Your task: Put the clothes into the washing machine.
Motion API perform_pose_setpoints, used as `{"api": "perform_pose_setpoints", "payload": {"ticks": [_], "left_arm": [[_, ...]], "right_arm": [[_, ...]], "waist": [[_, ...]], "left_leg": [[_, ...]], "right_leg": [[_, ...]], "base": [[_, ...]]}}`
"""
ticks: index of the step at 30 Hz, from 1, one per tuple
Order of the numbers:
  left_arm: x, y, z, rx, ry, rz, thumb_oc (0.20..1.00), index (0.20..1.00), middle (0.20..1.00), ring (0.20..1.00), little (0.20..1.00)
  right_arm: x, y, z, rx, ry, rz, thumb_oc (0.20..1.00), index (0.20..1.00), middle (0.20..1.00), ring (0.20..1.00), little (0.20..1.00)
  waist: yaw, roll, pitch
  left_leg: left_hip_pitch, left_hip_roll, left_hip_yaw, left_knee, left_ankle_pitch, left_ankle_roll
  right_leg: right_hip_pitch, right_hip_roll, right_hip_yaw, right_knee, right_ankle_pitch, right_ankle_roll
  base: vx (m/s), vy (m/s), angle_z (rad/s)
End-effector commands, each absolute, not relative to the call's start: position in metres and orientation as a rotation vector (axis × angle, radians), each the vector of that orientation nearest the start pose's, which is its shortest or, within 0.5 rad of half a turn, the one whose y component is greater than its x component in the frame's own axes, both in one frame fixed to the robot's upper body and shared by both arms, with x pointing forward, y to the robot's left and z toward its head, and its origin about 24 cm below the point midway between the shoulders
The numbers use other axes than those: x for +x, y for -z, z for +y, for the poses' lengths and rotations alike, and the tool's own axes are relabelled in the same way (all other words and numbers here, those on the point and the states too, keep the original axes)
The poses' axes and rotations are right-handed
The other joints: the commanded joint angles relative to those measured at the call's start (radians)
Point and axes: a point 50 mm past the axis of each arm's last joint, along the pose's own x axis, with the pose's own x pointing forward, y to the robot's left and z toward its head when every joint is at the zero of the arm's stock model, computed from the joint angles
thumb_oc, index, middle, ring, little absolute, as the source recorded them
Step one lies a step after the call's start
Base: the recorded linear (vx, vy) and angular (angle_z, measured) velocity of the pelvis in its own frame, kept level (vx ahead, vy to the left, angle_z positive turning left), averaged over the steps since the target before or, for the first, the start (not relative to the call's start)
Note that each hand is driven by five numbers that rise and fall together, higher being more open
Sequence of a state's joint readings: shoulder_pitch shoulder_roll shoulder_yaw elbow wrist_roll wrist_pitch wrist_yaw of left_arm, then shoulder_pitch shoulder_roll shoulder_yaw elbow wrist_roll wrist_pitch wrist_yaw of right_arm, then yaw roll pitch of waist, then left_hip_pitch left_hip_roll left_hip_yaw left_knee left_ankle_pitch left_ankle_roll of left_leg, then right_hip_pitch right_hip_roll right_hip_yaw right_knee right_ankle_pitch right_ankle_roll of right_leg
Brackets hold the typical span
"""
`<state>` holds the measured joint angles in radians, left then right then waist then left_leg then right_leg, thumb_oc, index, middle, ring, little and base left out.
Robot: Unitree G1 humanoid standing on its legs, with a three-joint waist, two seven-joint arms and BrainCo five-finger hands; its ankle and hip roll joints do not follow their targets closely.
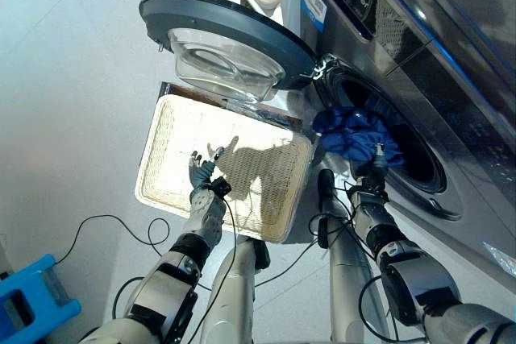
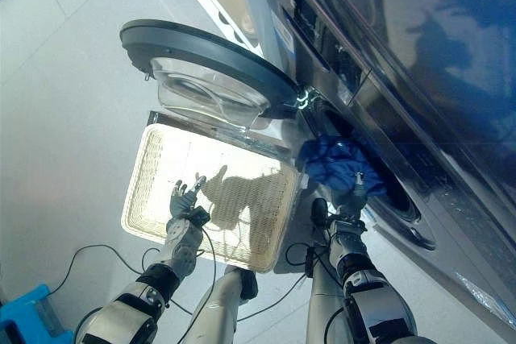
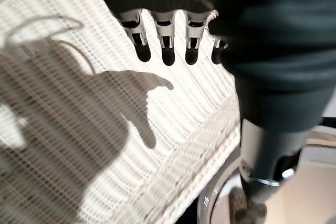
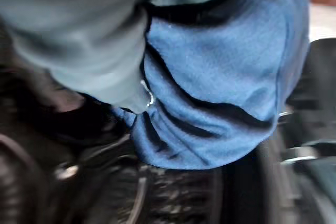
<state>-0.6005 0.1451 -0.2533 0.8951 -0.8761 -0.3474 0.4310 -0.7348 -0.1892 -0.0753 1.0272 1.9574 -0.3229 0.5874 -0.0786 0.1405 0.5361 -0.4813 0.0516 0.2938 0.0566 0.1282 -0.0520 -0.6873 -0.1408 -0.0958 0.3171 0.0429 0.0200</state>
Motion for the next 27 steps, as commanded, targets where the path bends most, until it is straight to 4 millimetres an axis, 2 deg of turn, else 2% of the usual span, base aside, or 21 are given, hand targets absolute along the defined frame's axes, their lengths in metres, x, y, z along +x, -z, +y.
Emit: {"api": "perform_pose_setpoints", "payload": {"ticks": [1, 5, 10, 15, 16, 17, 18, 19, 20, 21, 23, 27], "left_arm": [[0.345, -0.028, 0.146, -0.511, -0.412, 0.116, 1.0, 1.0, 1.0, 1.0, 1.0], [0.344, -0.028, 0.143, -0.505, -0.385, 0.109, 1.0, 1.0, 1.0, 1.0, 1.0], [0.34, -0.03, 0.141, -0.493, -0.343, 0.087, 1.0, 1.0, 1.0, 1.0, 1.0], [0.34, -0.031, 0.141, -0.492, -0.337, 0.081, 1.0, 1.0, 1.0, 1.0, 1.0], [0.339, -0.032, 0.142, -0.486, -0.327, 0.068, 1.0, 1.0, 1.0, 1.0, 1.0], [0.339, -0.032, 0.142, -0.486, -0.327, 0.068, 1.0, 1.0, 1.0, 1.0, 1.0], [0.339, -0.041, 0.144, -0.473, -0.299, 0.025, 1.0, 1.0, 1.0, 1.0, 1.0], [0.339, -0.042, 0.144, -0.471, -0.296, 0.023, 1.0, 1.0, 1.0, 1.0, 1.0], [0.339, -0.045, 0.145, -0.465, -0.287, 0.014, 1.0, 1.0, 1.0, 1.0, 1.0], [0.339, -0.045, 0.145, -0.464, -0.287, 0.013, 1.0, 1.0, 1.0, 1.0, 1.0], [0.341, -0.053, 0.151, -0.458, -0.278, -0.015, 1.0, 1.0, 1.0, 1.0, 1.0], [0.339, -0.059, 0.16, -0.453, -0.276, -0.042, 1.0, 1.0, 1.0, 1.0, 1.0]], "right_arm": [[0.368, -0.098, -0.228, 1.561, 0.116, -0.738, 0.2, 0.2, 0.2, 0.2, 0.2], [0.368, -0.113, -0.246, 1.528, 0.193, -0.823, 0.2, 0.2, 0.2, 0.2, 0.2], [0.362, -0.135, -0.286, 1.435, 0.354, -0.94, 0.2, 0.2, 0.2, 0.2, 0.2], [0.36, -0.139, -0.294, 1.418, 0.386, -0.959, 0.2, 0.2, 0.2, 0.2, 0.2], [0.357, -0.146, -0.305, 1.398, 0.43, -0.99, 0.2, 0.2, 0.2, 0.2, 0.2], [0.357, -0.146, -0.305, 1.398, 0.43, -0.99, 0.2, 0.2, 0.2, 0.2, 0.2], [0.35, -0.169, -0.323, 1.385, 0.51, -1.092, 0.2, 0.2, 0.2, 0.2, 0.2], [0.35, -0.171, -0.323, 1.384, 0.511, -1.106, 0.2, 0.2, 0.2, 0.2, 0.2], [0.349, -0.182, -0.324, 1.385, 0.505, -1.151, 0.2, 0.2, 0.2, 0.2, 0.2], [0.349, -0.182, -0.324, 1.386, 0.506, -1.152, 0.2, 0.2, 0.2, 0.2, 0.2], [0.339, -0.201, -0.332, 1.345, 0.553, -1.263, 0.2, 0.2, 0.2, 0.2, 0.2], [0.326, -0.208, -0.349, 1.29, 0.613, -1.348, 0.2, 0.2, 0.2, 0.2, 0.2]], "waist": [[-0.034, 0.079, -0.016], [-0.029, 0.088, -0.016], [-0.013, 0.096, -0.016], [-0.01, 0.096, -0.016], [-0.003, 0.095, -0.016], [-0.003, 0.095, -0.016], [0.016, 0.084, -0.016], [0.017, 0.083, -0.016], [0.021, 0.081, -0.016], [0.022, 0.08, -0.016], [0.032, 0.07, -0.016], [0.035, 0.061, -0.016]], "left_leg": [[-0.063, -0.07, 0.025, 0.156, -0.121, -0.035], [-0.076, -0.074, 0.025, 0.162, -0.12, -0.033], [-0.091, -0.078, 0.024, 0.182, -0.139, -0.03], [-0.098, -0.079, 0.022, 0.188, -0.141, -0.03], [-0.109, -0.079, 0.022, 0.196, -0.145, -0.028], [-0.109, -0.079, 0.022, 0.196, -0.145, -0.028], [-0.151, -0.079, 0.017, 0.218, -0.154, -0.022], [-0.153, -0.079, 0.017, 0.219, -0.154, -0.021], [-0.159, -0.078, 0.016, 0.22, -0.155, -0.02], [-0.161, -0.078, 0.016, 0.221, -0.155, -0.02], [-0.181, -0.074, 0.013, 0.231, -0.16, -0.015], [-0.189, -0.073, 0.005, 0.236, -0.164, -0.011]], "right_leg": [[0.022, 0.005, -0.063, 0.015, -0.062, 0.086], [0.009, -0.001, -0.067, 0.019, -0.054, 0.085], [-0.007, -0.019, -0.086, 0.041, -0.061, 0.093], [-0.013, -0.021, -0.088, 0.046, -0.061, 0.094], [-0.024, -0.025, -0.094, 0.052, -0.058, 0.095], [-0.024, -0.025, -0.094, 0.052, -0.058, 0.095], [-0.062, -0.031, -0.106, 0.063, -0.045, 0.099], [-0.064, -0.031, -0.107, 0.062, -0.044, 0.099], [-0.07, -0.032, -0.11, 0.064, -0.041, 0.1], [-0.071, -0.032, -0.11, 0.065, -0.041, 0.1], [-0.091, -0.037, -0.117, 0.079, -0.039, 0.101], [-0.096, -0.038, -0.119, 0.088, -0.039, 0.105]], "base": [[0.03, 0.001, -0.03], [0.0, 0.0, 0.0], [0.0, -0.006, 0.01], [0.0, -0.013, 0.03], [-0.01, -0.027, 0.05], [-0.03, -0.134, 0.06], [-0.02, -0.115, 0.01], [-0.03, -0.14, 0.03], [-0.01, -0.033, 0.04], [-0.02, -0.073, 0.09], [-0.02, -0.072, 0.11], [0.0, -0.011, 0.03]]}}
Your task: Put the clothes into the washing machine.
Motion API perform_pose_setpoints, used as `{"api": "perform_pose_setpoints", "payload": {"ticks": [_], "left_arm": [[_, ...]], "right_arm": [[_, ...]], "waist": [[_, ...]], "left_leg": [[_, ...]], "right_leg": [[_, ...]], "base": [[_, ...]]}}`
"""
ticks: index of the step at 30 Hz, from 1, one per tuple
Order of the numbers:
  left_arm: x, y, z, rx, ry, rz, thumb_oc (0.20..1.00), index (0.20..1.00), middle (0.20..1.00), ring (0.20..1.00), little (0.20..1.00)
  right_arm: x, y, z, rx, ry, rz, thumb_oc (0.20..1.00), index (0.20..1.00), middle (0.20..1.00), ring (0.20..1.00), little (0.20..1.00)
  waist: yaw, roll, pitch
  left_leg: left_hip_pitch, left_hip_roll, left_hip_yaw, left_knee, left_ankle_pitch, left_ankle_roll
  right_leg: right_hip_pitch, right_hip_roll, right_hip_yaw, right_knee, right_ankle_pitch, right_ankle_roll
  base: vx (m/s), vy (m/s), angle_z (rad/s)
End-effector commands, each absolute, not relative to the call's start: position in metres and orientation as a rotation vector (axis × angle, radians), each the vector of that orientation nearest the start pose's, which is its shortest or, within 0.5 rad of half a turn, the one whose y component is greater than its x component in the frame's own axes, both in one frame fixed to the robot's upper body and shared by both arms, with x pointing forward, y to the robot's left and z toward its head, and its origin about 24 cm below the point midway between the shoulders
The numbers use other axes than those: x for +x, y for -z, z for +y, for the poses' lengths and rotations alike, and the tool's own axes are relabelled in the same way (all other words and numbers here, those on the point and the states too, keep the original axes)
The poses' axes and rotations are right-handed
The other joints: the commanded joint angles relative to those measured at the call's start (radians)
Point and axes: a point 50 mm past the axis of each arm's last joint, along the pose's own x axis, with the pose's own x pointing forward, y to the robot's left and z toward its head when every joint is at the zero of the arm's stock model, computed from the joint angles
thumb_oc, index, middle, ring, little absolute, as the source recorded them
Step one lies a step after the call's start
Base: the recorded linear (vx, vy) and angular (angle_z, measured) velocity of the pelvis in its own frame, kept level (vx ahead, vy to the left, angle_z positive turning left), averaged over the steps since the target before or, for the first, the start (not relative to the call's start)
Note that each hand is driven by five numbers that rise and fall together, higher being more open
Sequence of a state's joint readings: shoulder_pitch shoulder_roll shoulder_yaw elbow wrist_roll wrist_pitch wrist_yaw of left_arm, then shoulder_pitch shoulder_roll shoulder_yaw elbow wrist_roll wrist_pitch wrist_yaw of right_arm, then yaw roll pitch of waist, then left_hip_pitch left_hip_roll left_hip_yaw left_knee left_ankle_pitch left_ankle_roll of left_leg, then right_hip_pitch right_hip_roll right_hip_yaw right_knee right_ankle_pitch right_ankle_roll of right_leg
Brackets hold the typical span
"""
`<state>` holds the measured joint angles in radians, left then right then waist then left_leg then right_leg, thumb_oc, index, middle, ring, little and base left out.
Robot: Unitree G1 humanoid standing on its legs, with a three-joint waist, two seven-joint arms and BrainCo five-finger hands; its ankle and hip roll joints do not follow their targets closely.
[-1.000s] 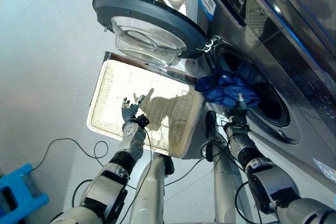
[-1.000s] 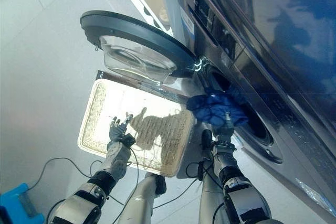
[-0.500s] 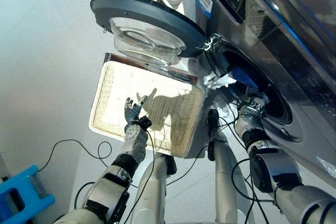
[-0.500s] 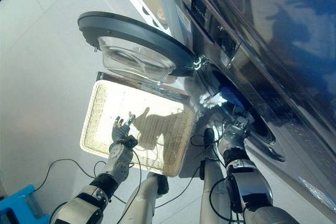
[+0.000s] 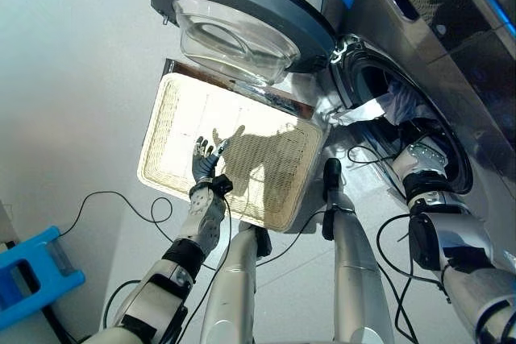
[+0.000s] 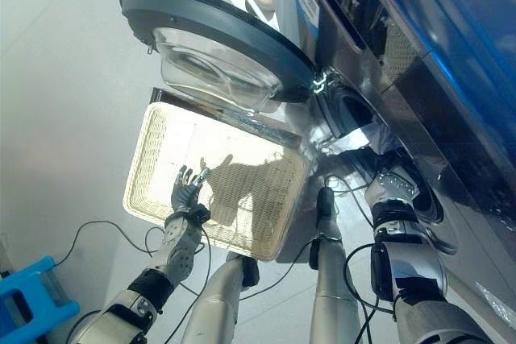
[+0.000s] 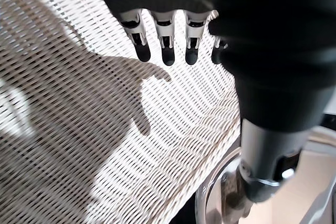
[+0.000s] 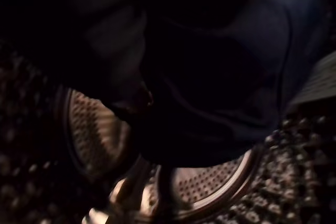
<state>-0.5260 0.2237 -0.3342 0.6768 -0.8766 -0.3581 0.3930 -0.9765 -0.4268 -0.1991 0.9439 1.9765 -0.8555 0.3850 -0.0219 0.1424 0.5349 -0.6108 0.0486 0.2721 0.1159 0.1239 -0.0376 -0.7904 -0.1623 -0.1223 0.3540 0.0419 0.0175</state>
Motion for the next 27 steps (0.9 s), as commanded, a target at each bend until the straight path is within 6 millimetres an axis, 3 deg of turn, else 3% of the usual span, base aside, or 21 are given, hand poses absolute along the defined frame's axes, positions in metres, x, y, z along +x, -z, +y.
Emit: {"api": "perform_pose_setpoints", "payload": {"ticks": [1, 8, 13, 14, 15, 21, 27], "left_arm": [[0.337, -0.059, 0.162, -0.446, -0.277, -0.047, 1.0, 1.0, 1.0, 1.0, 1.0], [0.336, -0.058, 0.174, -0.477, -0.313, -0.029, 1.0, 1.0, 1.0, 1.0, 1.0], [0.338, -0.06, 0.172, -0.479, -0.314, -0.03, 1.0, 1.0, 1.0, 1.0, 1.0], [0.339, -0.06, 0.171, -0.478, -0.311, -0.032, 1.0, 1.0, 1.0, 1.0, 1.0], [0.34, -0.061, 0.17, -0.477, -0.308, -0.034, 1.0, 1.0, 1.0, 1.0, 1.0], [0.343, -0.066, 0.163, -0.477, -0.306, -0.055, 1.0, 1.0, 1.0, 1.0, 1.0], [0.345, -0.067, 0.162, -0.487, -0.312, -0.054, 1.0, 1.0, 1.0, 1.0, 1.0]], "right_arm": [[0.321, -0.209, -0.355, 1.271, 0.641, -1.371, 0.2, 0.2, 0.2, 0.2, 0.2], [0.302, -0.226, -0.382, 1.222, 0.697, -1.456, 0.2, 0.2, 0.2, 0.2, 0.2], [0.307, -0.22, -0.382, 1.243, 0.799, -1.292, 0.2, 0.2, 0.2, 0.2, 0.2], [0.309, -0.217, -0.381, 1.245, 0.837, -1.229, 0.564, 0.564, 0.564, 0.564, 0.564], [0.311, -0.217, -0.381, 1.243, 0.871, -1.173, 1.0, 1.0, 1.0, 1.0, 1.0], [0.324, -0.208, -0.374, 1.165, 1.027, -0.872, 1.0, 1.0, 1.0, 1.0, 1.0], [0.328, -0.208, -0.37, 1.141, 1.038, -0.818, 1.0, 1.0, 1.0, 1.0, 1.0]], "waist": [[-0.022, 0.057, -0.015], [-0.019, 0.043, -0.015], [-0.021, 0.032, -0.015], [-0.021, 0.031, -0.015], [-0.02, 0.031, -0.015], [-0.012, 0.033, -0.015], [-0.008, 0.034, -0.015]], "left_leg": [[-0.065, -0.07, 0.024, 0.18, -0.16, -0.024], [-0.064, -0.065, 0.018, 0.192, -0.171, -0.023], [-0.055, -0.062, 0.019, 0.191, -0.174, -0.022], [-0.053, -0.061, 0.019, 0.189, -0.174, -0.022], [-0.05, -0.06, 0.021, 0.187, -0.173, -0.022], [-0.042, -0.059, 0.025, 0.178, -0.171, -0.021], [-0.041, -0.059, 0.025, 0.176, -0.17, -0.02]], "right_leg": [[0.003, -0.016, -0.091, 0.056, -0.037, 0.108], [0.002, -0.025, -0.096, 0.068, -0.032, 0.119], [0.012, -0.026, -0.099, 0.061, -0.029, 0.121], [0.014, -0.025, -0.099, 0.06, -0.03, 0.121], [0.017, -0.025, -0.1, 0.059, -0.03, 0.121], [0.027, -0.031, -0.108, 0.048, -0.028, 0.12], [0.028, -0.033, -0.11, 0.047, -0.029, 0.12]], "base": [[0.0, 0.0, 0.0], [0.0, 0.0, 0.0], [0.0, 0.0, 0.0], [0.0, 0.0, 0.0], [0.0, 0.0, 0.0], [0.0, 0.0, 0.0], [0.0, 0.0, 0.0]]}}
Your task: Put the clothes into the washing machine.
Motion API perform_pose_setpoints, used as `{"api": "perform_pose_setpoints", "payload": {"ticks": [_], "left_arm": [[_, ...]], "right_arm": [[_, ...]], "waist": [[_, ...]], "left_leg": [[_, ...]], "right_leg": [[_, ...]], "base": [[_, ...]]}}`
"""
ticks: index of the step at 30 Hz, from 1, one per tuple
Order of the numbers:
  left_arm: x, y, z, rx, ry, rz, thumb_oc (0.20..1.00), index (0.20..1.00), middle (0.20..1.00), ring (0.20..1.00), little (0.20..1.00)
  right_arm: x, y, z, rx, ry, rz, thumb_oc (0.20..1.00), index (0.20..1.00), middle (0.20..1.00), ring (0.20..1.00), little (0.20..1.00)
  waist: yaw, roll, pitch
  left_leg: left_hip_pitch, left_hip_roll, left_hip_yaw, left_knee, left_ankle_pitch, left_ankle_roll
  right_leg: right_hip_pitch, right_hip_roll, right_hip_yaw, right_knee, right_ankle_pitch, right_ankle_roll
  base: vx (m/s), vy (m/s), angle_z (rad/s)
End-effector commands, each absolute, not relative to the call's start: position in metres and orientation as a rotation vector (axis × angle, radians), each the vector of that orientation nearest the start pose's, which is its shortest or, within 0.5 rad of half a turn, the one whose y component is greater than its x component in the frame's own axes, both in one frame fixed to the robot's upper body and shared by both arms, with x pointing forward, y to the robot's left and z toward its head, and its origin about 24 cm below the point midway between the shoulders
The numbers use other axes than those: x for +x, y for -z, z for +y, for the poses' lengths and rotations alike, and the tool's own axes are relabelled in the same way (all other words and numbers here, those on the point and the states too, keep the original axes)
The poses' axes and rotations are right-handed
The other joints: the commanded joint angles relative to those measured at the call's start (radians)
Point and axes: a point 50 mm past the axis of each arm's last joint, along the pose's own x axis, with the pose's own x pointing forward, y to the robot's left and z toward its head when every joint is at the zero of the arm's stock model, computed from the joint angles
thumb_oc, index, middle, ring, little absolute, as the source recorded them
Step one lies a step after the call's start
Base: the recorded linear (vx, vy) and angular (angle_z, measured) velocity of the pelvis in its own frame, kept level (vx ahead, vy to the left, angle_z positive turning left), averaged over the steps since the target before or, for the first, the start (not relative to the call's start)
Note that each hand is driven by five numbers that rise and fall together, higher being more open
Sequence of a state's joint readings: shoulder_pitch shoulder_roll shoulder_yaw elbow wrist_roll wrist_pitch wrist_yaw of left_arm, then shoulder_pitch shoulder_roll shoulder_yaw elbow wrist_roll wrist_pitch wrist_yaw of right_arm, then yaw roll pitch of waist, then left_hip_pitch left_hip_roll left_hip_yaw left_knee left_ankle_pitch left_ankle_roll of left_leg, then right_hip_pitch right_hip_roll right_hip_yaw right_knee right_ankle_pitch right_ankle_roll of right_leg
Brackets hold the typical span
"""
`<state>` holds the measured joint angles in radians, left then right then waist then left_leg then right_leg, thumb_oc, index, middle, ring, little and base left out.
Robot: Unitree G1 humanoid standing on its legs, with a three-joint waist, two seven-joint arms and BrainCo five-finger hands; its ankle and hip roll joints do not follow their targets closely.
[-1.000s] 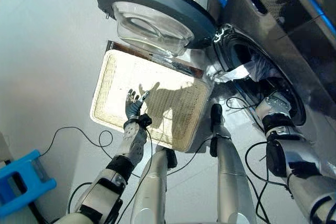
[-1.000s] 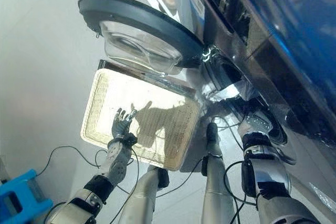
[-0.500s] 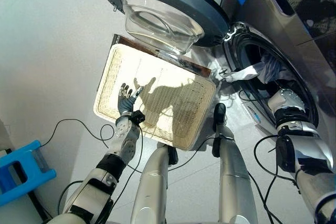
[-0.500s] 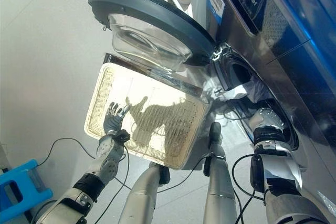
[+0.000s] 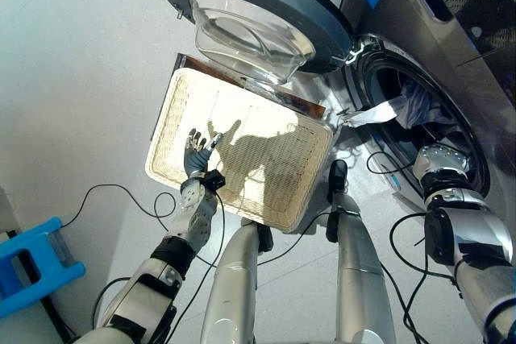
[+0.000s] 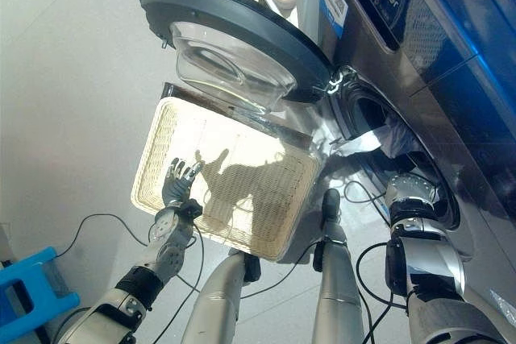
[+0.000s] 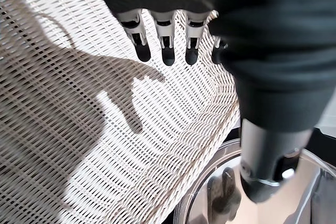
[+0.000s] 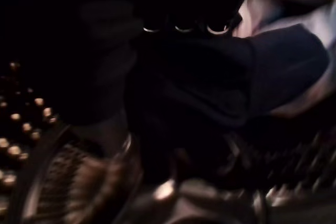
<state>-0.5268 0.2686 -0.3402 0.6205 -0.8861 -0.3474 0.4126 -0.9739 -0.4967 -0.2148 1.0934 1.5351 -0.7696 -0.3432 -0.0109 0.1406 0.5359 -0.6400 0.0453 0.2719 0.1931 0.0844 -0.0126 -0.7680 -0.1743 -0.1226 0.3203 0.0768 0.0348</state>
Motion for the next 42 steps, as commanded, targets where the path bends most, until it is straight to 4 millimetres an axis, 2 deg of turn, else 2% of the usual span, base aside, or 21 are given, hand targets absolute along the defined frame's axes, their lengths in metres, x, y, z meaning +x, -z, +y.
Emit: {"api": "perform_pose_setpoints", "payload": {"ticks": [1, 3, 4, 6, 7, 9, 10, 11, 12, 14, 19, 25, 29, 30, 31, 32, 34, 37, 39, 40, 42], "left_arm": [[0.347, -0.068, 0.161, -0.489, -0.314, -0.055, 1.0, 1.0, 1.0, 1.0, 1.0], [0.347, -0.068, 0.161, -0.489, -0.314, -0.055, 1.0, 1.0, 1.0, 1.0, 1.0], [0.348, -0.068, 0.161, -0.494, -0.316, -0.056, 1.0, 1.0, 1.0, 1.0, 1.0], [0.348, -0.068, 0.161, -0.494, -0.316, -0.056, 1.0, 1.0, 1.0, 1.0, 1.0], [0.35, -0.07, 0.159, -0.497, -0.313, -0.055, 1.0, 1.0, 1.0, 1.0, 1.0], [0.35, -0.07, 0.159, -0.497, -0.313, -0.055, 1.0, 1.0, 1.0, 1.0, 1.0], [0.351, -0.07, 0.158, -0.504, -0.314, -0.047, 1.0, 1.0, 1.0, 1.0, 1.0], [0.352, -0.069, 0.156, -0.504, -0.306, -0.048, 1.0, 1.0, 1.0, 1.0, 1.0], [0.353, -0.071, 0.155, -0.501, -0.3, -0.051, 1.0, 1.0, 1.0, 1.0, 1.0], [0.354, -0.071, 0.156, -0.494, -0.295, -0.051, 1.0, 1.0, 1.0, 1.0, 1.0], [0.353, -0.068, 0.154, -0.493, -0.29, -0.055, 1.0, 1.0, 1.0, 1.0, 1.0], [0.352, -0.067, 0.15, -0.496, -0.287, -0.055, 1.0, 1.0, 1.0, 1.0, 1.0], [0.353, -0.066, 0.148, -0.498, -0.286, -0.052, 1.0, 1.0, 1.0, 1.0, 1.0], [0.351, -0.063, 0.144, -0.497, -0.286, -0.041, 1.0, 1.0, 1.0, 1.0, 1.0], [0.351, -0.063, 0.144, -0.496, -0.286, -0.04, 1.0, 1.0, 1.0, 1.0, 1.0], [0.351, -0.061, 0.142, -0.498, -0.288, -0.035, 1.0, 1.0, 1.0, 1.0, 1.0], [0.351, -0.061, 0.142, -0.499, -0.289, -0.035, 1.0, 1.0, 1.0, 1.0, 1.0], [0.349, -0.057, 0.142, -0.5, -0.292, -0.029, 1.0, 1.0, 1.0, 1.0, 1.0], [0.349, -0.057, 0.142, -0.5, -0.292, -0.029, 1.0, 1.0, 1.0, 1.0, 1.0], [0.348, -0.055, 0.14, -0.498, -0.294, -0.028, 1.0, 1.0, 1.0, 1.0, 1.0], [0.347, -0.055, 0.139, -0.49, -0.297, -0.031, 1.0, 1.0, 1.0, 1.0, 1.0]], "right_arm": [[0.333, -0.204, -0.366, 1.114, 1.066, -0.741, 1.0, 1.0, 1.0, 1.0, 1.0], [0.333, -0.204, -0.366, 1.114, 1.066, -0.741, 1.0, 1.0, 1.0, 1.0, 1.0], [0.337, -0.195, -0.363, 1.084, 1.085, -0.651, 1.0, 1.0, 1.0, 1.0, 1.0], [0.337, -0.195, -0.363, 1.084, 1.085, -0.651, 1.0, 1.0, 1.0, 1.0, 1.0], [0.347, -0.185, -0.354, 1.025, 1.067, -0.51, 1.0, 1.0, 1.0, 1.0, 1.0], [0.347, -0.185, -0.354, 1.025, 1.067, -0.51, 1.0, 1.0, 1.0, 1.0, 1.0], [0.355, -0.167, -0.344, 0.96, 1.049, -0.334, 1.0, 1.0, 1.0, 1.0, 1.0], [0.362, -0.155, -0.334, 0.762, 1.016, -0.19, 1.0, 1.0, 1.0, 1.0, 1.0], [0.366, -0.15, -0.326, 0.684, 0.989, -0.127, 1.0, 1.0, 1.0, 1.0, 1.0], [0.367, -0.141, -0.321, 0.652, 0.967, -0.066, 1.0, 1.0, 1.0, 1.0, 1.0], [0.364, -0.118, -0.312, 0.609, 0.998, 0.009, 1.0, 1.0, 1.0, 1.0, 1.0], [0.363, -0.11, -0.303, 0.593, 1.037, 0.015, 1.0, 1.0, 1.0, 1.0, 1.0], [0.363, -0.112, -0.3, 0.556, 1.078, 0.0, 1.0, 1.0, 1.0, 1.0, 1.0], [0.36, -0.108, -0.295, 0.429, 1.137, 0.014, 1.0, 1.0, 1.0, 1.0, 1.0], [0.36, -0.108, -0.293, 0.402, 1.148, 0.014, 1.0, 1.0, 1.0, 1.0, 1.0], [0.359, -0.11, -0.29, 0.304, 1.188, 0.028, 1.0, 1.0, 1.0, 1.0, 1.0], [0.359, -0.11, -0.289, 0.285, 1.194, 0.03, 1.0, 1.0, 1.0, 1.0, 1.0], [0.354, -0.104, -0.278, 0.005, 1.297, 0.065, 1.0, 1.0, 1.0, 1.0, 1.0], [0.354, -0.104, -0.277, -0.002, 1.302, 0.065, 1.0, 1.0, 1.0, 1.0, 1.0], [0.353, -0.1, -0.27, -0.139, 1.316, 0.066, 1.0, 1.0, 1.0, 1.0, 1.0], [0.352, -0.097, -0.261, -0.262, 1.304, 0.047, 1.0, 1.0, 1.0, 1.0, 1.0]], "waist": [[-0.016, 0.038, -0.016], [-0.016, 0.038, -0.016], [-0.013, 0.04, -0.016], [-0.013, 0.04, -0.016], [-0.007, 0.038, -0.016], [-0.007, 0.038, -0.016], [-0.004, 0.032, -0.016], [0.002, 0.027, -0.016], [0.004, 0.025, -0.016], [0.008, 0.021, -0.016], [0.011, 0.021, -0.016], [0.013, 0.025, -0.016], [0.012, 0.026, -0.016], [0.009, 0.024, -0.016], [0.01, 0.024, -0.016], [0.01, 0.023, -0.016], [0.009, 0.023, -0.016], [0.008, 0.018, -0.016], [0.008, 0.018, -0.016], [0.008, 0.019, -0.016], [0.007, 0.02, -0.016]], "left_leg": [[-0.008, -0.057, 0.025, 0.096, -0.129, -0.046], [-0.008, -0.057, 0.025, 0.096, -0.129, -0.046], [-0.005, -0.06, 0.025, 0.091, -0.129, -0.044], [-0.005, -0.06, 0.025, 0.091, -0.129, -0.044], [-0.005, -0.061, 0.023, 0.09, -0.131, -0.041], [-0.005, -0.061, 0.023, 0.09, -0.131, -0.041], [-0.006, -0.06, 0.019, 0.095, -0.133, -0.04], [-0.004, -0.06, 0.014, 0.096, -0.133, -0.036], [-0.007, -0.06, 0.013, 0.1, -0.134, -0.034], [-0.006, -0.06, 0.012, 0.105, -0.135, -0.033], [-0.003, -0.057, 0.006, 0.112, -0.14, -0.032], [0.004, -0.062, 0.003, 0.118, -0.145, -0.029], [0.006, -0.064, 0.002, 0.12, -0.147, -0.029], [0.011, -0.062, 0.002, 0.121, -0.148, -0.028], [0.012, -0.062, 0.002, 0.12, -0.148, -0.028], [0.014, -0.062, 0.002, 0.116, -0.146, -0.026], [0.015, -0.062, 0.002, 0.116, -0.146, -0.026], [0.022, -0.061, 0.006, 0.11, -0.146, -0.02], [0.022, -0.061, 0.006, 0.11, -0.146, -0.02], [0.024, -0.059, 0.01, 0.106, -0.144, -0.018], [0.02, -0.058, 0.012, 0.102, -0.142, -0.016]], "right_leg": [[0.009, -0.021, -0.111, 0.08, -0.065, 0.102], [0.009, -0.021, -0.111, 0.08, -0.065, 0.102], [0.013, -0.021, -0.114, 0.077, -0.065, 0.102], [0.013, -0.021, -0.114, 0.077, -0.065, 0.102], [0.016, -0.022, -0.121, 0.078, -0.067, 0.1], [0.016, -0.022, -0.121, 0.078, -0.067, 0.1], [0.018, -0.022, -0.127, 0.085, -0.073, 0.097], [0.024, -0.021, -0.133, 0.087, -0.076, 0.094], [0.024, -0.022, -0.137, 0.09, -0.078, 0.091], [0.028, -0.023, -0.143, 0.092, -0.081, 0.088], [0.036, -0.023, -0.147, 0.104, -0.092, 0.083], [0.044, -0.025, -0.15, 0.113, -0.101, 0.081], [0.047, -0.024, -0.149, 0.116, -0.104, 0.08], [0.051, -0.021, -0.146, 0.118, -0.105, 0.08], [0.052, -0.02, -0.146, 0.118, -0.105, 0.08], [0.054, -0.017, -0.146, 0.116, -0.105, 0.08], [0.055, -0.017, -0.146, 0.116, -0.105, 0.08], [0.064, -0.012, -0.147, 0.112, -0.107, 0.081], [0.065, -0.012, -0.147, 0.112, -0.107, 0.081], [0.066, -0.01, -0.147, 0.111, -0.109, 0.081], [0.061, -0.009, -0.147, 0.112, -0.109, 0.081]], "base": [[0.0, 0.0, 0.0], [0.0, 0.0, 0.0], [0.0, 0.0, 0.0], [0.0, 0.0, 0.0], [0.0, 0.0, 0.0], [0.0, -0.006, 0.03], [-0.01, -0.031, 0.07], [-0.01, -0.044, 0.09], [-0.01, -0.037, 0.06], [0.0, -0.032, 0.08], [0.0, -0.013, 0.04], [0.0, 0.0, 0.0], [0.0, 0.0, 0.0], [0.0, 0.0, 0.0], [-0.02, 0.046, 0.02], [0.0, 0.0, 0.0], [0.0, 0.0, 0.0], [0.0, 0.0, 0.0], [0.0, 0.0, 0.0], [0.0, 0.0, 0.0], [0.0, 0.0, 0.0]]}}
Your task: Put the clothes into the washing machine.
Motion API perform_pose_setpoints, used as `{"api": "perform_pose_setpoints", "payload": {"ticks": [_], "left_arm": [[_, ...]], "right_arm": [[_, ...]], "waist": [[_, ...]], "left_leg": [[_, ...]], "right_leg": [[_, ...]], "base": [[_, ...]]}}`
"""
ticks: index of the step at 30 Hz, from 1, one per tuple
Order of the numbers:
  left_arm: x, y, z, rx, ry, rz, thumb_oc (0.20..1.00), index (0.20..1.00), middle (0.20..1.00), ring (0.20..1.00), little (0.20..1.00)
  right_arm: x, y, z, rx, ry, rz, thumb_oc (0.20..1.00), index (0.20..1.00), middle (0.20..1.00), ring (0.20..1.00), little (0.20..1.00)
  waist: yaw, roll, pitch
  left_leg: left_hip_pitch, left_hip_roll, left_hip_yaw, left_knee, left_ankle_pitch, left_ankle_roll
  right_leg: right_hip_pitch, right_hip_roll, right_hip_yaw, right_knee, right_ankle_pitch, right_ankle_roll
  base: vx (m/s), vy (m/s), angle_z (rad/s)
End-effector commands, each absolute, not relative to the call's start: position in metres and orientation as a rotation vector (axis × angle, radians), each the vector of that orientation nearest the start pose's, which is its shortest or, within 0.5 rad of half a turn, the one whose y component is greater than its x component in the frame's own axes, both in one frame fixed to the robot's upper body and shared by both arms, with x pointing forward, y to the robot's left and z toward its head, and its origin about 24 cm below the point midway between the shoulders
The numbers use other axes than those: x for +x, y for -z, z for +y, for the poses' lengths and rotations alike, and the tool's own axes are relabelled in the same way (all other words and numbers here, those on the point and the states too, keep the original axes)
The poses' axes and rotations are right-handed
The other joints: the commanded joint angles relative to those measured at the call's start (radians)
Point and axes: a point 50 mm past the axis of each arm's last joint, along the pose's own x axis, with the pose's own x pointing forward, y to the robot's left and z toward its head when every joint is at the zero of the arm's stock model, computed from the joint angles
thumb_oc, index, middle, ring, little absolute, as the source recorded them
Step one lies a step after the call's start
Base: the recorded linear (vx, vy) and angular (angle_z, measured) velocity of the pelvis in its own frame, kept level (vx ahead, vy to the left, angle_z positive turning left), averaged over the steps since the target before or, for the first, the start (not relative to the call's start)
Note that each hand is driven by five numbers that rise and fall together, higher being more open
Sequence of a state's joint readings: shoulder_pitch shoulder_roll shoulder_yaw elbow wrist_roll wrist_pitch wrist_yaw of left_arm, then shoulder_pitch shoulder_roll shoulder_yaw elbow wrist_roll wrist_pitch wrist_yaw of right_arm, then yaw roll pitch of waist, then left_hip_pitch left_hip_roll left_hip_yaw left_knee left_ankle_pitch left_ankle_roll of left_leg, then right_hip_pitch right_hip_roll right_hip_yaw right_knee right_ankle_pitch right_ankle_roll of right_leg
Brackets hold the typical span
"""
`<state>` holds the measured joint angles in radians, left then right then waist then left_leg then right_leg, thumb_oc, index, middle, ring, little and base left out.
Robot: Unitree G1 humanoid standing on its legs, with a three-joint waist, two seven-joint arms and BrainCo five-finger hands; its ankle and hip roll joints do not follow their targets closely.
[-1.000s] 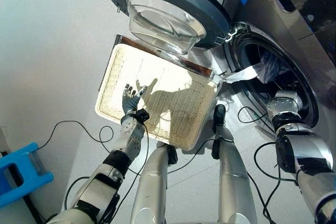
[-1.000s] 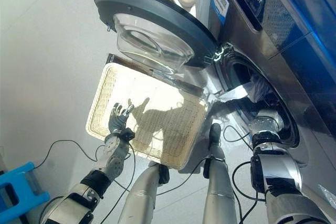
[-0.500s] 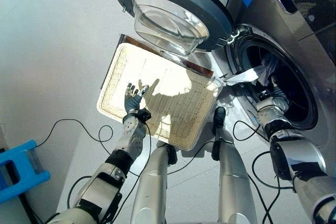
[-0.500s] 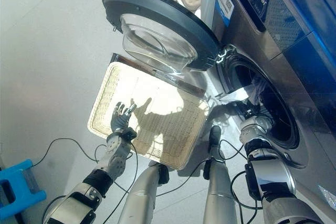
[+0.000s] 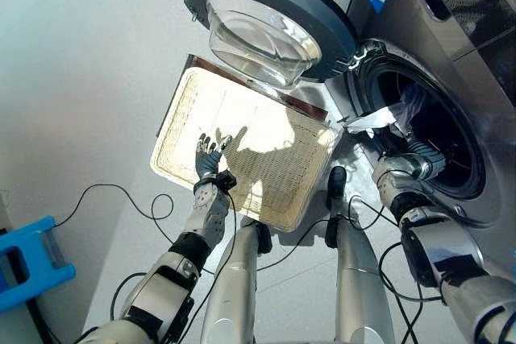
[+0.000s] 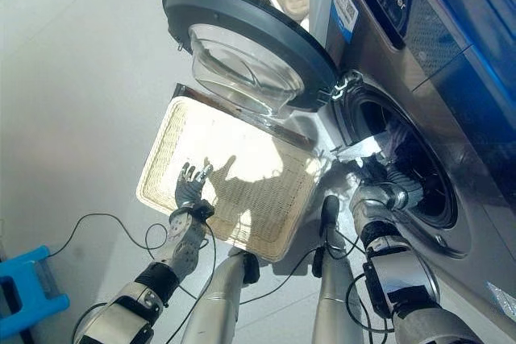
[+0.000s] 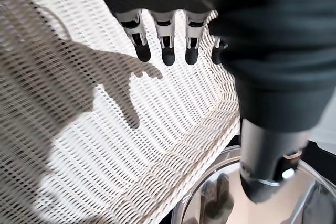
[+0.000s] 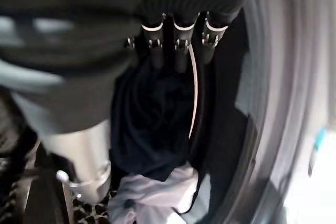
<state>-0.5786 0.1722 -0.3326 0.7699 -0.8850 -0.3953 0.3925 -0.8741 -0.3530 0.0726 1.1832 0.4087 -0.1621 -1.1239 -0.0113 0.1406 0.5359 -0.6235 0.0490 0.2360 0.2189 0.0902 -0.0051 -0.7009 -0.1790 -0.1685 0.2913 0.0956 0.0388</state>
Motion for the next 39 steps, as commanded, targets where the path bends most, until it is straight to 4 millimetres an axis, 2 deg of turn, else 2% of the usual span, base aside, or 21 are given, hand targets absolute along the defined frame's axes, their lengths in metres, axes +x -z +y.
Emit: {"api": "perform_pose_setpoints", "payload": {"ticks": [1, 3, 7, 10, 12, 13, 20, 24, 25, 28, 33, 34, 36, 37, 38, 39], "left_arm": [[0.347, -0.054, 0.139, -0.488, -0.297, -0.032, 1.0, 1.0, 1.0, 1.0, 1.0], [0.345, -0.054, 0.138, -0.456, -0.294, -0.051, 1.0, 1.0, 1.0, 1.0, 1.0], [0.342, -0.055, 0.139, -0.387, -0.293, -0.087, 1.0, 1.0, 1.0, 1.0, 1.0], [0.339, -0.056, 0.145, -0.258, -0.302, -0.118, 1.0, 1.0, 1.0, 1.0, 1.0], [0.339, -0.055, 0.145, -0.226, -0.299, -0.12, 1.0, 1.0, 1.0, 1.0, 1.0], [0.338, -0.054, 0.147, -0.178, -0.298, -0.124, 1.0, 1.0, 1.0, 1.0, 1.0], [0.338, -0.051, 0.149, -0.106, -0.284, -0.118, 1.0, 1.0, 1.0, 1.0, 1.0], [0.339, -0.053, 0.147, -0.095, -0.268, -0.131, 1.0, 1.0, 1.0, 1.0, 1.0], [0.341, -0.058, 0.145, -0.078, -0.256, -0.152, 1.0, 1.0, 1.0, 1.0, 1.0], [0.345, -0.066, 0.144, -0.069, -0.248, -0.179, 1.0, 1.0, 1.0, 1.0, 1.0], [0.346, -0.068, 0.143, -0.073, -0.248, -0.182, 1.0, 1.0, 1.0, 1.0, 1.0], [0.35, -0.074, 0.142, -0.087, -0.244, -0.19, 1.0, 1.0, 1.0, 1.0, 1.0], [0.35, -0.074, 0.142, -0.087, -0.244, -0.19, 1.0, 1.0, 1.0, 1.0, 1.0], [0.354, -0.082, 0.143, -0.099, -0.231, -0.207, 1.0, 1.0, 1.0, 1.0, 1.0], [0.354, -0.082, 0.143, -0.099, -0.231, -0.207, 1.0, 1.0, 1.0, 1.0, 1.0], [0.354, -0.086, 0.143, -0.094, -0.214, -0.226, 1.0, 1.0, 1.0, 1.0, 1.0]], "right_arm": [[0.352, -0.097, -0.26, -0.28, 1.298, 0.047, 1.0, 1.0, 1.0, 1.0, 1.0], [0.353, -0.09, -0.25, -0.406, 1.215, 0.043, 1.0, 1.0, 1.0, 1.0, 1.0], [0.354, -0.084, -0.246, -0.507, 1.124, 0.039, 1.0, 1.0, 1.0, 1.0, 1.0], [0.352, -0.077, -0.242, -0.757, 1.0, 0.007, 1.0, 1.0, 1.0, 1.0, 1.0], [0.351, -0.075, -0.242, -0.805, 0.979, 0.002, 1.0, 1.0, 1.0, 1.0, 1.0], [0.349, -0.071, -0.244, -0.892, 0.927, 0.0, 1.0, 1.0, 1.0, 1.0, 1.0], [0.349, -0.064, -0.245, -1.095, 0.775, -0.02, 1.0, 1.0, 1.0, 1.0, 1.0], [0.35, -0.073, -0.246, -1.198, 0.793, -0.115, 1.0, 1.0, 1.0, 1.0, 1.0], [0.351, -0.084, -0.248, -1.284, 0.84, -0.191, 1.0, 1.0, 1.0, 1.0, 1.0], [0.356, -0.103, -0.254, -1.39, 0.883, -0.26, 1.0, 1.0, 1.0, 1.0, 1.0], [0.358, -0.108, -0.256, -1.433, 0.882, -0.269, 1.0, 1.0, 1.0, 1.0, 1.0], [0.363, -0.12, -0.261, -1.607, 0.847, -0.278, 1.0, 1.0, 1.0, 1.0, 1.0], [0.363, -0.12, -0.261, -1.607, 0.847, -0.278, 1.0, 1.0, 1.0, 1.0, 1.0], [0.368, -0.131, -0.273, -1.806, 0.798, -0.211, 1.0, 1.0, 1.0, 1.0, 1.0], [0.368, -0.131, -0.273, -1.806, 0.798, -0.211, 1.0, 1.0, 1.0, 1.0, 1.0], [0.368, -0.136, -0.284, -1.903, 0.788, -0.139, 1.0, 1.0, 1.0, 1.0, 1.0]], "waist": [[0.007, 0.02, -0.016], [0.004, 0.019, -0.016], [0.003, 0.017, -0.016], [0.0, 0.002, -0.016], [0.0, -0.002, -0.016], [0.001, -0.01, -0.016], [0.005, -0.026, -0.016], [0.007, -0.028, -0.016], [0.008, -0.027, -0.016], [0.01, -0.026, -0.016], [0.01, -0.025, -0.016], [0.018, -0.022, -0.016], [0.018, -0.022, -0.016], [0.029, -0.019, -0.016], [0.029, -0.019, -0.016], [0.039, -0.015, -0.016]], "left_leg": [[0.002, -0.061, 0.048, 0.077, -0.147, -0.024], [-0.004, -0.062, 0.049, 0.074, -0.142, -0.025], [-0.012, -0.06, 0.051, 0.071, -0.139, -0.025], [-0.025, -0.054, 0.055, 0.07, -0.133, -0.03], [-0.029, -0.053, 0.054, 0.069, -0.131, -0.03], [-0.033, -0.051, 0.056, 0.066, -0.128, -0.03], [-0.052, -0.041, 0.056, 0.068, -0.121, -0.033], [-0.063, -0.039, 0.055, 0.071, -0.118, -0.033], [-0.071, -0.04, 0.054, 0.073, -0.117, -0.032], [-0.088, -0.039, 0.051, 0.078, -0.115, -0.036], [-0.092, -0.04, 0.049, 0.079, -0.115, -0.037], [-0.108, -0.04, 0.045, 0.081, -0.113, -0.037], [-0.108, -0.04, 0.045, 0.081, -0.113, -0.037], [-0.126, -0.042, 0.038, 0.078, -0.106, -0.037], [-0.126, -0.042, 0.038, 0.078, -0.106, -0.037], [-0.14, -0.044, 0.03, 0.075, -0.101, -0.037]], "right_leg": [[-0.007, -0.004, -0.101, 0.14, -0.128, 0.077], [-0.01, -0.001, -0.099, 0.13, -0.123, 0.077], [-0.017, 0.001, -0.097, 0.123, -0.121, 0.076], [-0.022, 0.002, -0.1, 0.107, -0.11, 0.08], [-0.024, 0.002, -0.101, 0.104, -0.108, 0.081], [-0.025, 0.002, -0.104, 0.097, -0.103, 0.084], [-0.037, -0.005, -0.113, 0.088, -0.092, 0.087], [-0.045, -0.011, -0.118, 0.091, -0.087, 0.091], [-0.054, -0.013, -0.12, 0.094, -0.085, 0.093], [-0.066, -0.016, -0.121, 0.097, -0.082, 0.096], [-0.071, -0.017, -0.12, 0.1, -0.082, 0.098], [-0.089, -0.022, -0.122, 0.105, -0.079, 0.101], [-0.089, -0.022, -0.122, 0.105, -0.079, 0.101], [-0.103, -0.029, -0.13, 0.099, -0.068, 0.104], [-0.103, -0.029, -0.13, 0.099, -0.068, 0.104], [-0.115, -0.036, -0.134, 0.098, -0.061, 0.106]], "base": [[0.0, 0.0, 0.0], [0.0, 0.0, 0.0], [0.0, 0.0, 0.0], [-0.01, -0.03, -0.01], [-0.01, -0.047, -0.02], [-0.02, -0.06, -0.01], [-0.01, -0.051, -0.01], [-0.01, -0.035, 0.0], [-0.02, -0.043, 0.02], [-0.02, -0.052, 0.04], [-0.01, -0.021, 0.06], [-0.02, -0.053, 0.06], [-0.02, -0.072, 0.04], [-0.03, -0.09, 0.01], [-0.05, -0.162, 0.06], [-0.03, -0.113, 0.1]]}}
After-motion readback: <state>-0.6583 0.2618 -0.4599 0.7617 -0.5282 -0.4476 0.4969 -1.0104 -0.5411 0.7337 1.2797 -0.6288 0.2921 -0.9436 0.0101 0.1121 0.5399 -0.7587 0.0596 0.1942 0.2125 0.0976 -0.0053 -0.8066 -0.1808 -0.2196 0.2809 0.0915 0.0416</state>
